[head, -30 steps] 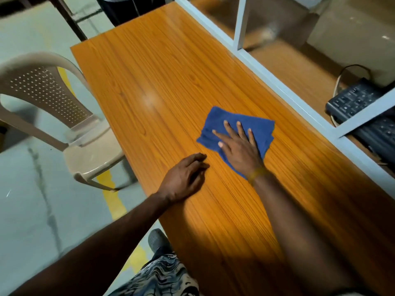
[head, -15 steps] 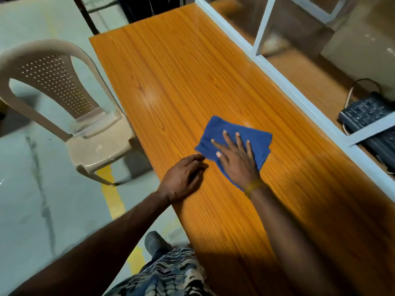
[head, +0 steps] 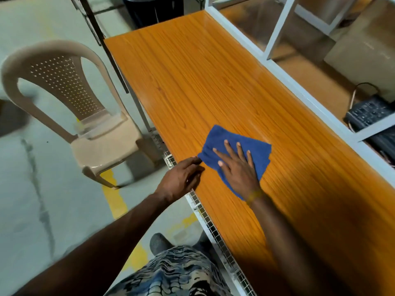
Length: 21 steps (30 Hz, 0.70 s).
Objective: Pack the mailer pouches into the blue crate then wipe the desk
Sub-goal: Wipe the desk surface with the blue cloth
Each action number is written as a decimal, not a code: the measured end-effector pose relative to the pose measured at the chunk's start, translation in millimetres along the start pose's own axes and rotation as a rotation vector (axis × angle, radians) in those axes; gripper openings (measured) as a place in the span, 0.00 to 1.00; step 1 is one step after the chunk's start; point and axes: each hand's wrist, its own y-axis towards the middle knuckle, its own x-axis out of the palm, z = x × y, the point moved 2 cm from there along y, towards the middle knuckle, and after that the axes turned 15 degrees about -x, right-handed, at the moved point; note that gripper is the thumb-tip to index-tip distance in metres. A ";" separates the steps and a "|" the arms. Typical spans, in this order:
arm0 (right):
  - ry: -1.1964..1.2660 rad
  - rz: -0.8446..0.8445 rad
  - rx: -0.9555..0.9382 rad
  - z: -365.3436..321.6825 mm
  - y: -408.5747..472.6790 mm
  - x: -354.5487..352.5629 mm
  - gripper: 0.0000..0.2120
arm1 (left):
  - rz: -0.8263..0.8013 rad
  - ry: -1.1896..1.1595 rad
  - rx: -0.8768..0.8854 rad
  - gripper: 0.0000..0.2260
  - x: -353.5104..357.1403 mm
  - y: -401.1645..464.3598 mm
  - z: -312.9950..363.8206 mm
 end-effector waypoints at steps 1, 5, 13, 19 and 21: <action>0.010 -0.002 -0.028 0.3 -15.5 -0.5 0.21 | 0.002 -0.006 0.011 0.13 -3.3 -3.3 -5.1; 0.032 0.097 0.154 12.5 -22.0 -8.0 0.20 | 0.004 0.012 0.051 0.16 -18.3 -14.5 -18.5; 0.009 0.046 0.217 -72.6 -4.0 16.7 0.22 | -0.043 0.040 0.068 0.18 -32.9 -18.2 -35.2; -0.022 0.096 0.289 -61.8 -59.4 16.4 0.22 | -0.090 0.067 0.112 0.16 -46.5 -15.9 -44.0; -0.013 0.148 0.462 -66.3 -36.7 18.6 0.22 | -0.105 0.066 0.119 0.15 -49.0 -13.7 -44.6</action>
